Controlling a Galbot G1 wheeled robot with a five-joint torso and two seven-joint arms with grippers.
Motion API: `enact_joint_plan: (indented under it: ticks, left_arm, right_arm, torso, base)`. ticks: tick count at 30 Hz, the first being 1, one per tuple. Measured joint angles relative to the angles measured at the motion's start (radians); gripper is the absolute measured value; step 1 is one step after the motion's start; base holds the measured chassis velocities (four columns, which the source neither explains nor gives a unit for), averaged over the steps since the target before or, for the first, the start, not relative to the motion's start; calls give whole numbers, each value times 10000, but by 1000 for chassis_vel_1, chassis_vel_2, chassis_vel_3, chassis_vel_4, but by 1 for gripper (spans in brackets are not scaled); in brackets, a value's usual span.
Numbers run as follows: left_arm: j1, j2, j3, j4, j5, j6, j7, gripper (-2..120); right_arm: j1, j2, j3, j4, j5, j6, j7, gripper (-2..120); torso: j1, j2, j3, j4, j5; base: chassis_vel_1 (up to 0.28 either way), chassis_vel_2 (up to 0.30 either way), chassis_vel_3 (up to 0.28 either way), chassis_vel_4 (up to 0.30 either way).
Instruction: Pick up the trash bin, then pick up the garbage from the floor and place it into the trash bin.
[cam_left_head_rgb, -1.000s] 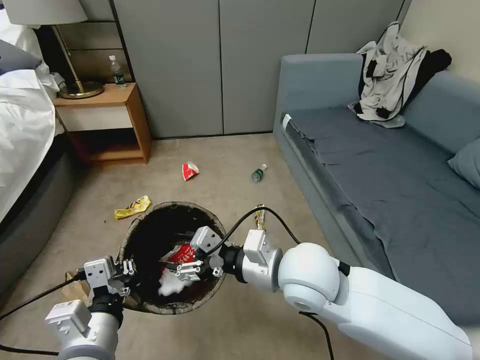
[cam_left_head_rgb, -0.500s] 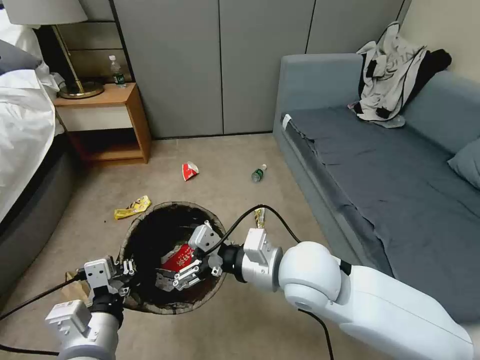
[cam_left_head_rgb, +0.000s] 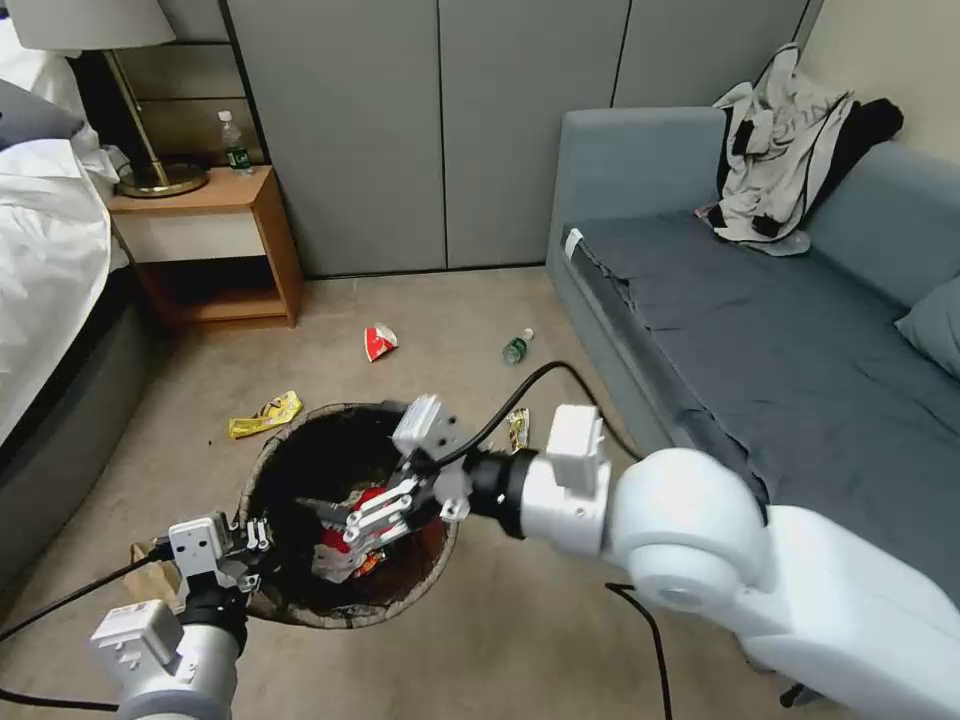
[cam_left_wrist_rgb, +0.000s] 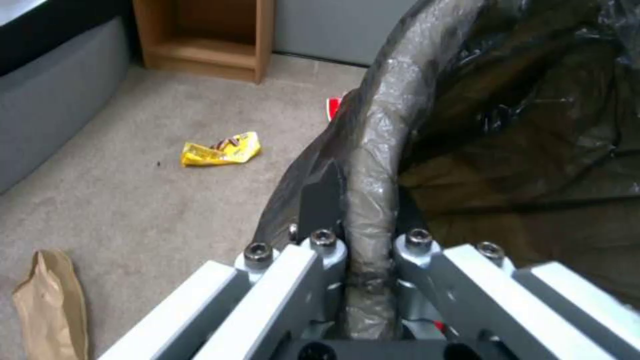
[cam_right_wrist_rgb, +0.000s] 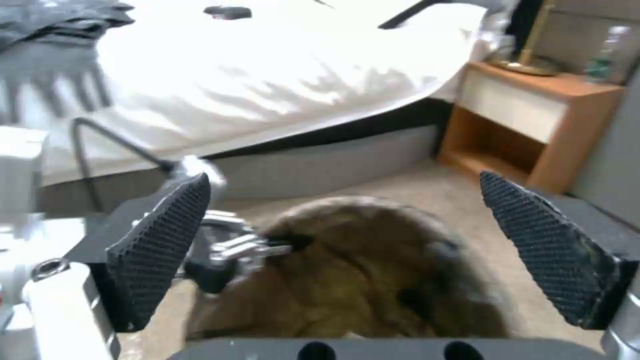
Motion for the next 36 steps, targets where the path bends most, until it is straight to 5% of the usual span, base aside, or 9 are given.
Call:
enact_joint_plan:
  ticks: [13,22,29,36]
  left_arm:
    - [-68,-54,-29,0,-12,0,-8,3]
    - [-83,-63,-47,0,-20,-1,-17,3]
    - [-78,-46,-83,1,-40,-9,-21,3]
    - [-49,20,-134,0,-66,-14,-38,3]
  right_arm:
    - [-2210,-1072,2406,-108,-545,1061,18,100]
    - [-4268,-1073,3842,-334,-1480,1795,274,100]
    - [-6366,-689,4347,-337,-3234,3253,978,100]
    - [-8556,516,5069,-587,-5445,4289,1205,100]
  torso:
    - [0,0,0,-1,2]
    - [0,0,0,0,1]
    - [0,0,-1,0,-1]
    - [0,1,-1,0,-1]
  base:
    - [0,0,0,0]
    - [0,0,0,0]
    - [0,0,0,0]
    - [0,0,0,0]
